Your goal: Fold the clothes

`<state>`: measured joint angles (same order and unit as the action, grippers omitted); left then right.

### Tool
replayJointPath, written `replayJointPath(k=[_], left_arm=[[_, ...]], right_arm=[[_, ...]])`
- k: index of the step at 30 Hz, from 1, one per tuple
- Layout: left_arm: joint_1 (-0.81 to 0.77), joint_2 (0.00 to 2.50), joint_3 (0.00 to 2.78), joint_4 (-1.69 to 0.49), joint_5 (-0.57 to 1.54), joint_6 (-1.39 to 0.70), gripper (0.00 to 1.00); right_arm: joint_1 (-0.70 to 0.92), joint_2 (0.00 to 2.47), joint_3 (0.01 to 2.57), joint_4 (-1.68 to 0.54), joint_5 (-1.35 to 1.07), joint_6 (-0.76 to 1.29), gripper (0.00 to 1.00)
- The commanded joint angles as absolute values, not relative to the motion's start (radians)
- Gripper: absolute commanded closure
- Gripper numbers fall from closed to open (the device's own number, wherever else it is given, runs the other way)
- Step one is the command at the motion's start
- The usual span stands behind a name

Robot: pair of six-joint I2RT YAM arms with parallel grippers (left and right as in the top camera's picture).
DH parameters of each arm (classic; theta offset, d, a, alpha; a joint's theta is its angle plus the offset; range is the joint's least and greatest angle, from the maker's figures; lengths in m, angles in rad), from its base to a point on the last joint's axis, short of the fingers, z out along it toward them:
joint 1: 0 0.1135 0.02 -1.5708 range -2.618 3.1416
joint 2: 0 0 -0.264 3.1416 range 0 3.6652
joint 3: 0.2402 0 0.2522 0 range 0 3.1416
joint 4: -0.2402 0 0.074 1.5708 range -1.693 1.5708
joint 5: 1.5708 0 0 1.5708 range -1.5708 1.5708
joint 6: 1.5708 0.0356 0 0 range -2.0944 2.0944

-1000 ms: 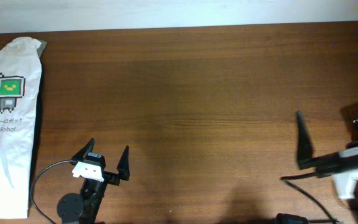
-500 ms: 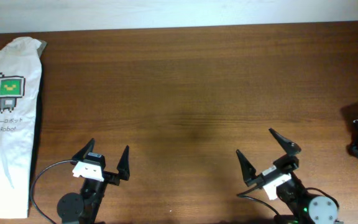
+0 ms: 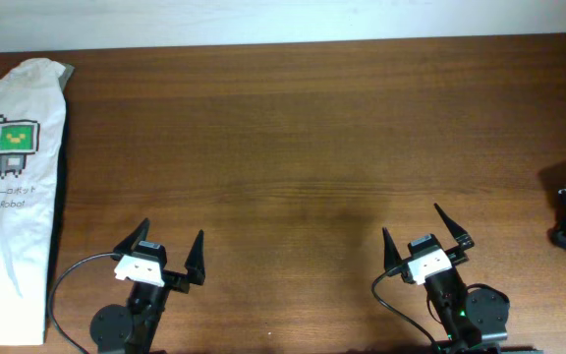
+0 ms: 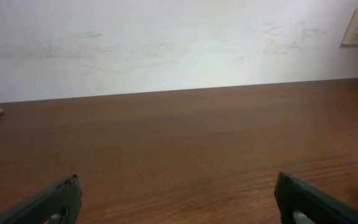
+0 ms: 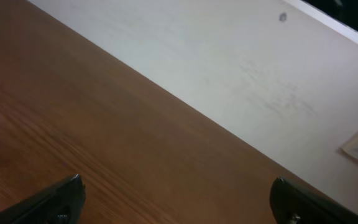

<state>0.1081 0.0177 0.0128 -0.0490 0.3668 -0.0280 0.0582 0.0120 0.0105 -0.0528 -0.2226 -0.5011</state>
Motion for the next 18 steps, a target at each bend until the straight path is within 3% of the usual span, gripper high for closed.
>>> replayJointPath(k=[1,5,8,18], left_arm=[[0.114,0.014,0.009,-0.054,0.378,-0.038,0.01],[0.114,0.014,0.009,-0.054,0.378,-0.038,0.01],[0.114,0.014,0.009,-0.054,0.378,-0.038,0.01],[0.114,0.014,0.009,-0.054,0.378,-0.038,0.01]], right_arm=[[0.068,0.003,0.006,-0.065,-0.144,-0.481,0.01],[0.068,0.003,0.006,-0.072,-0.09,-0.327,0.01],[0.068,0.003,0.006,-0.073,0.094,-0.038,0.01],[0.066,0.003,0.006,-0.064,0.202,0.008,0.01]])
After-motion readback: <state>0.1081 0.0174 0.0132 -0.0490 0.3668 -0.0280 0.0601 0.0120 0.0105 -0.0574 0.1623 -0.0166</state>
